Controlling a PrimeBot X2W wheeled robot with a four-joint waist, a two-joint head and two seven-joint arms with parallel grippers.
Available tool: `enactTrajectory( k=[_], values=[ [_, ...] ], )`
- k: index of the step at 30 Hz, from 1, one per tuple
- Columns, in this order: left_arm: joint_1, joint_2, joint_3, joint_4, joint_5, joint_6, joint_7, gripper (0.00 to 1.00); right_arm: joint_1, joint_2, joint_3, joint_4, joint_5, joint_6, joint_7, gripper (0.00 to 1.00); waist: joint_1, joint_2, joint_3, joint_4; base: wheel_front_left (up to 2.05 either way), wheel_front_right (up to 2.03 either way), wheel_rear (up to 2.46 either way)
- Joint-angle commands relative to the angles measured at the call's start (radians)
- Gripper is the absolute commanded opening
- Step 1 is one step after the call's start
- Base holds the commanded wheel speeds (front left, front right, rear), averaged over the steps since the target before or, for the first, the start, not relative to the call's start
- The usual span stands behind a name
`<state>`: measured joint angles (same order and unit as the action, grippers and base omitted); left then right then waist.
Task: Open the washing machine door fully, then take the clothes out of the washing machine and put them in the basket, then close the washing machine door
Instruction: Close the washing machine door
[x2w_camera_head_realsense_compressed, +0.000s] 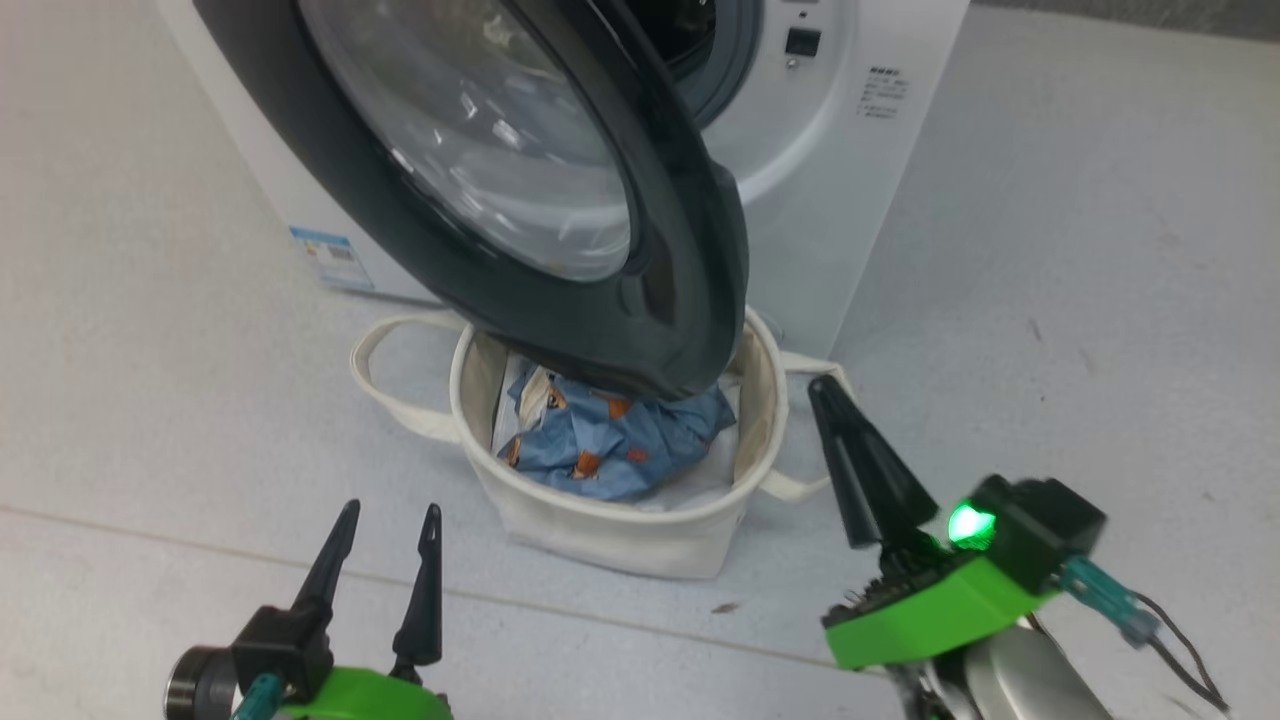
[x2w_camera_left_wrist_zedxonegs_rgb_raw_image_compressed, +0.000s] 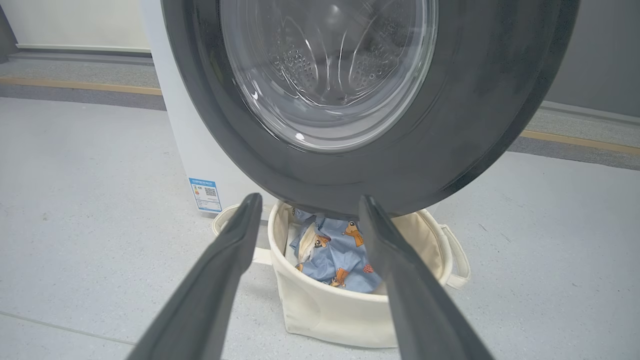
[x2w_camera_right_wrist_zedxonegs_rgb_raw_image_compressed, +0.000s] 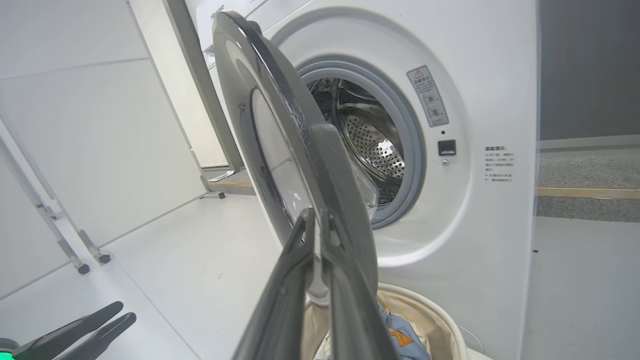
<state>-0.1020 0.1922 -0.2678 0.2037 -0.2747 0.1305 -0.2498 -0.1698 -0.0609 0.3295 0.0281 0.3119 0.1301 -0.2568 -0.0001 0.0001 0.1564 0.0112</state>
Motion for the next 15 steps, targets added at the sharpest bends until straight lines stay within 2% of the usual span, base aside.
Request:
enactTrajectory(
  k=[1,9,15],
  values=[
    [-0.034,0.007,0.033,-0.025,0.006,-0.004,-0.012,1.00,-0.051,0.011,0.040,-0.036,-0.016,0.001,-0.005,0.00,0.0001,-0.0001,0.023,0.010,0.00,0.00,0.00],
    [-0.095,-0.023,-0.002,-0.002,0.021,-0.007,-0.012,1.00,-0.174,0.011,0.120,0.013,-0.058,0.001,-0.005,0.00,0.0001,-0.0001,0.130,0.046,0.00,0.00,0.00],
    [-0.154,-0.054,-0.023,0.011,0.033,-0.009,-0.012,1.00,-0.264,0.011,0.097,0.067,-0.070,0.001,-0.005,0.00,0.0001,-0.0001,0.198,0.078,0.00,0.00,0.00]
  ],
)
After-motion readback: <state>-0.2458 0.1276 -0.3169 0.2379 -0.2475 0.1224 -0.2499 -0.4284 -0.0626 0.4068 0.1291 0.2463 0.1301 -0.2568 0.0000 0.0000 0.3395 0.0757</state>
